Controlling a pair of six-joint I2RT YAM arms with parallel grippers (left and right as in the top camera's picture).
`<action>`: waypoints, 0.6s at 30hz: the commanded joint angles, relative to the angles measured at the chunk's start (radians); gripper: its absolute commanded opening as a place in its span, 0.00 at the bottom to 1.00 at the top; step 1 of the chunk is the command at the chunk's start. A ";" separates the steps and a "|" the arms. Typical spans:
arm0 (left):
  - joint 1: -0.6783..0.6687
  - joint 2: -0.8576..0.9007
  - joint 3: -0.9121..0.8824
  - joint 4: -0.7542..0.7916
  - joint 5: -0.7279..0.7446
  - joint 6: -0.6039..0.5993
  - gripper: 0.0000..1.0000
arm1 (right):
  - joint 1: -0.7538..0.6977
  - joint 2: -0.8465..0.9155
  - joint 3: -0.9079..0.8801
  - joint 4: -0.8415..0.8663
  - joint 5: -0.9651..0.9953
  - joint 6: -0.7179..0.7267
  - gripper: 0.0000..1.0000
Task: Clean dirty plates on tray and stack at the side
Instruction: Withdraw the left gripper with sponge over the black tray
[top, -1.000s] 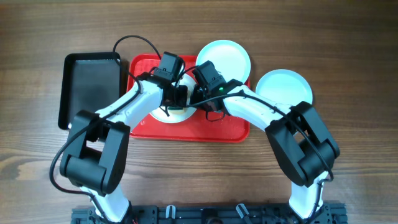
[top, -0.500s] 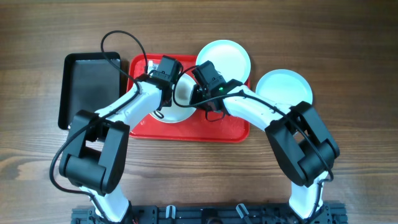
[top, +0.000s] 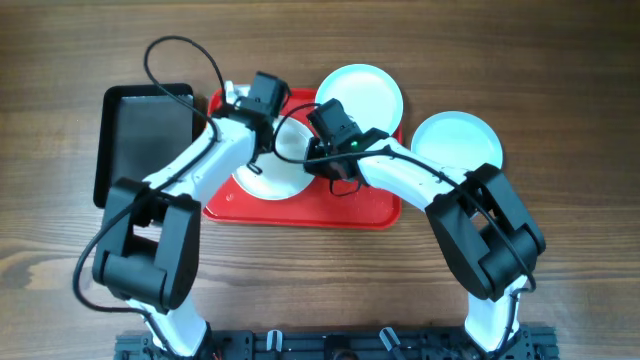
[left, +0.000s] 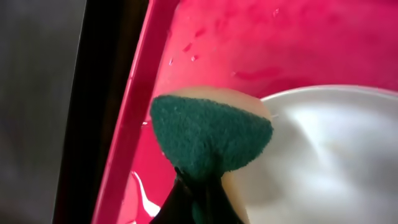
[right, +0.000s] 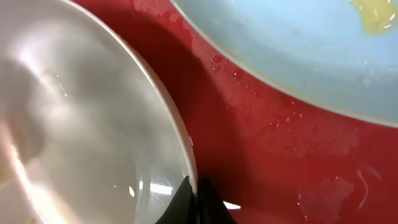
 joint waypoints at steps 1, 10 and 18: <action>0.029 -0.100 0.094 -0.054 0.103 -0.080 0.04 | -0.008 0.023 -0.016 -0.031 0.051 -0.024 0.04; 0.184 -0.162 0.115 -0.178 0.230 -0.082 0.04 | -0.008 0.012 -0.013 0.023 -0.123 -0.222 0.04; 0.304 -0.155 0.097 -0.205 0.321 -0.070 0.04 | -0.003 -0.105 0.026 -0.053 -0.061 -0.372 0.04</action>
